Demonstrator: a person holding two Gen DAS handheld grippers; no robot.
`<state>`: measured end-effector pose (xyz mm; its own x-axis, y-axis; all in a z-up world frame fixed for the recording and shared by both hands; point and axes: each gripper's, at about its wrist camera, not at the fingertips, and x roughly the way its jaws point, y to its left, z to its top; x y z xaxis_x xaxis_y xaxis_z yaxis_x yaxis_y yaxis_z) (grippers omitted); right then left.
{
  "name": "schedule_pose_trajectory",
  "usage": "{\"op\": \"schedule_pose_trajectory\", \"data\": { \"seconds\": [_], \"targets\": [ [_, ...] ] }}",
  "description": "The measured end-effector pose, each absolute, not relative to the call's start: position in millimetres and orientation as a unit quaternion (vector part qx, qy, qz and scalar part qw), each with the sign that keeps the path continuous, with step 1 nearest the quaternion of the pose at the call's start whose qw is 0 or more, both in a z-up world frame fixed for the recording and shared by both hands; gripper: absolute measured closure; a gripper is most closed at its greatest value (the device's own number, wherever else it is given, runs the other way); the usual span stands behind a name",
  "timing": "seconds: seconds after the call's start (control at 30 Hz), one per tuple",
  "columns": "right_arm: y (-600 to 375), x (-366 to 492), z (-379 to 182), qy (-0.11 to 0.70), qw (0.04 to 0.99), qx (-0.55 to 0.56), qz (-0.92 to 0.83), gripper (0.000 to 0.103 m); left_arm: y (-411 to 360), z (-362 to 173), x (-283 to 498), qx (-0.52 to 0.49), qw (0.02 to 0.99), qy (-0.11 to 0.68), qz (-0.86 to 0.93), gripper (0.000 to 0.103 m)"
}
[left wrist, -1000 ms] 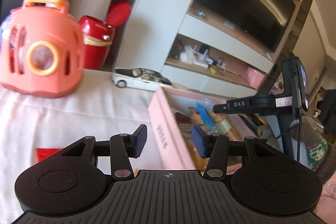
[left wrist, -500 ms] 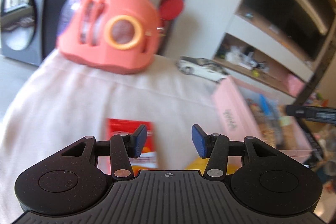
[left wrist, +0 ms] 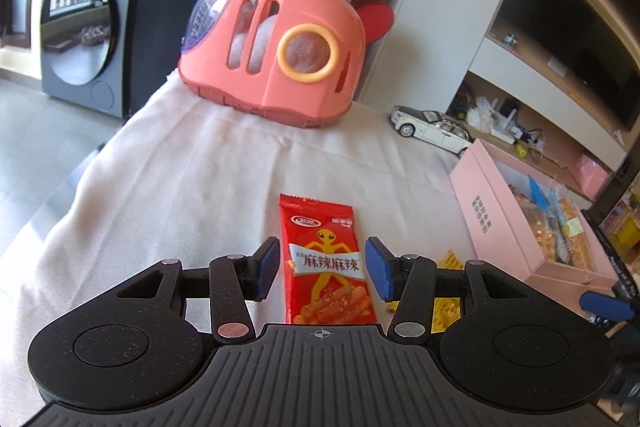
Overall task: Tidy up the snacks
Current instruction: 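Grasp the red spicy snack packet with the left tool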
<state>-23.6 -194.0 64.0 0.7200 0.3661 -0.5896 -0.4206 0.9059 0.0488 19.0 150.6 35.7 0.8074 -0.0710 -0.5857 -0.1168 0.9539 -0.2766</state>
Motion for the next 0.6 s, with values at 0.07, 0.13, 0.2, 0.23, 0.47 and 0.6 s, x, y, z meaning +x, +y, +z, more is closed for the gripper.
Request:
{"op": "schedule_pose_trajectory", "data": {
  "seconds": [0.07, 0.13, 0.2, 0.23, 0.47, 0.6],
  "targets": [
    [-187.0, -29.4, 55.1, 0.301, 0.930, -0.067, 0.202, 0.018, 147.7, 35.6, 18.9, -0.141, 0.939, 0.313, 0.011, 0.050],
    [-182.4, -32.9, 46.9, 0.298, 0.932, -0.089, 0.189, 0.018, 142.8, 34.0, 20.7, -0.127, 0.940, 0.318, 0.007, 0.050],
    [-180.1, -35.0, 39.7, 0.303, 0.930, -0.095, 0.185, 0.018, 135.6, 31.0, 25.1, -0.105, 0.939, 0.327, 0.003, 0.050],
    [-180.7, -35.5, 37.4, 0.307, 0.929, -0.092, 0.187, 0.018, 131.4, 28.6, 28.8, -0.090, 0.939, 0.333, 0.002, 0.049],
    [-191.6, -41.6, 34.2, 0.312, 0.930, -0.075, 0.181, 0.018, 124.6, 14.1, 37.3, -0.031, 0.939, 0.342, 0.018, 0.044],
    [-193.8, -42.7, 37.9, 0.311, 0.930, -0.069, 0.181, 0.018, 132.8, 14.0, 28.1, -0.049, 0.936, 0.348, -0.010, 0.049]
  ]
}}
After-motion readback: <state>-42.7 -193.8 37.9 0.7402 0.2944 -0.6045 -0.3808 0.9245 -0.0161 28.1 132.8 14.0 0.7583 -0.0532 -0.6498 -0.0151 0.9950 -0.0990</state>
